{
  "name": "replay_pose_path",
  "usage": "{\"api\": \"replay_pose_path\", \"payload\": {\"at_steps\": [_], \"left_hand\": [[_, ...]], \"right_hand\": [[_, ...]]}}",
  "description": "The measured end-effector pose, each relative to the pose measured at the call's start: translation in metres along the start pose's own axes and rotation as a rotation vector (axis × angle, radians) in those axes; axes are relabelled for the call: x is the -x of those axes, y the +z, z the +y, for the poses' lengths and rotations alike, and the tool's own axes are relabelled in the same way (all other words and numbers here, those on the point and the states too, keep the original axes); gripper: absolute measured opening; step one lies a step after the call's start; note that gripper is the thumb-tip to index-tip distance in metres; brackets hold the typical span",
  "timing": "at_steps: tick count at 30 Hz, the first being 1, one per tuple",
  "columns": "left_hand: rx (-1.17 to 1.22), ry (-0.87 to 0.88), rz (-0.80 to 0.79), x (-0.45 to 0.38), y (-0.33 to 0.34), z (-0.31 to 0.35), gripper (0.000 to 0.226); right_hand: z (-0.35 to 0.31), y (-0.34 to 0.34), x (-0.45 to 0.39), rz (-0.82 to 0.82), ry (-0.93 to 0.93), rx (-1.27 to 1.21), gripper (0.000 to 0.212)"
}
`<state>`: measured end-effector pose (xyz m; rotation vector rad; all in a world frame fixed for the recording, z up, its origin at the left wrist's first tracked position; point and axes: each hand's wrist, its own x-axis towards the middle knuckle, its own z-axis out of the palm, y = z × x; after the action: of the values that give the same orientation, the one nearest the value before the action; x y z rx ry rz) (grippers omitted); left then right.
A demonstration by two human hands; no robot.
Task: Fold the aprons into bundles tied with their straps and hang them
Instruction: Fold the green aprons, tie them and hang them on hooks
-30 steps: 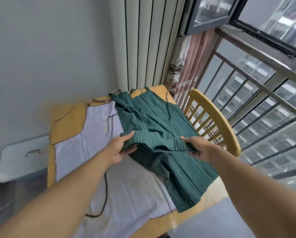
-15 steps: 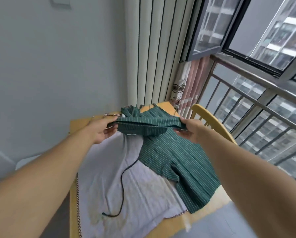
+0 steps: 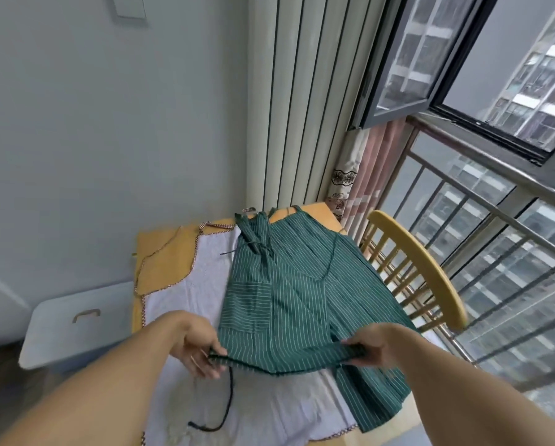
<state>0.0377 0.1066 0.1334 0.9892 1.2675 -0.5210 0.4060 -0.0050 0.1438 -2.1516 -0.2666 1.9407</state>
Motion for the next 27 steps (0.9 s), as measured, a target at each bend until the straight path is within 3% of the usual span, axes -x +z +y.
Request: {"api": "replay_pose_path", "payload": {"at_steps": [4, 9, 11, 13, 17, 22, 25, 27], "left_hand": [[0.306, 0.332, 0.185, 0.03, -0.045, 0.068, 0.012], [0.796, 1.039, 0.606, 0.15, -0.115, 0.208, 0.011], [0.824, 1.293, 0.708, 0.215, -0.122, 0.246, 0.01], [0.821, 1.431, 0.71, 0.258, -0.119, 0.265, 0.011], [0.78, 1.355, 0.716, 0.261, -0.108, 0.249, 0.011], [0.741, 1.208, 0.72, 0.217, -0.099, 0.193, 0.015], [0.666, 1.061, 0.608, 0.178, -0.086, 0.151, 0.013], [0.583, 0.917, 0.446, 0.147, -0.068, 0.117, 0.036]], "right_hand": [[-0.108, -0.005, 0.042, 0.209, -0.36, -0.046, 0.018], [-0.263, -0.007, 0.159, 0.476, -1.125, -0.369, 0.021], [-0.293, -0.008, 0.211, 0.499, -1.373, -0.475, 0.014], [-0.31, -0.012, 0.241, 0.463, -1.47, -0.547, 0.006], [-0.311, -0.013, 0.235, 0.303, -1.371, -0.518, 0.004], [-0.275, -0.016, 0.179, 0.404, -1.185, -0.333, 0.028], [-0.235, -0.014, 0.128, 0.416, -0.999, -0.231, 0.038], [-0.2, -0.012, 0.092, 0.422, -0.82, -0.115, 0.037]]}}
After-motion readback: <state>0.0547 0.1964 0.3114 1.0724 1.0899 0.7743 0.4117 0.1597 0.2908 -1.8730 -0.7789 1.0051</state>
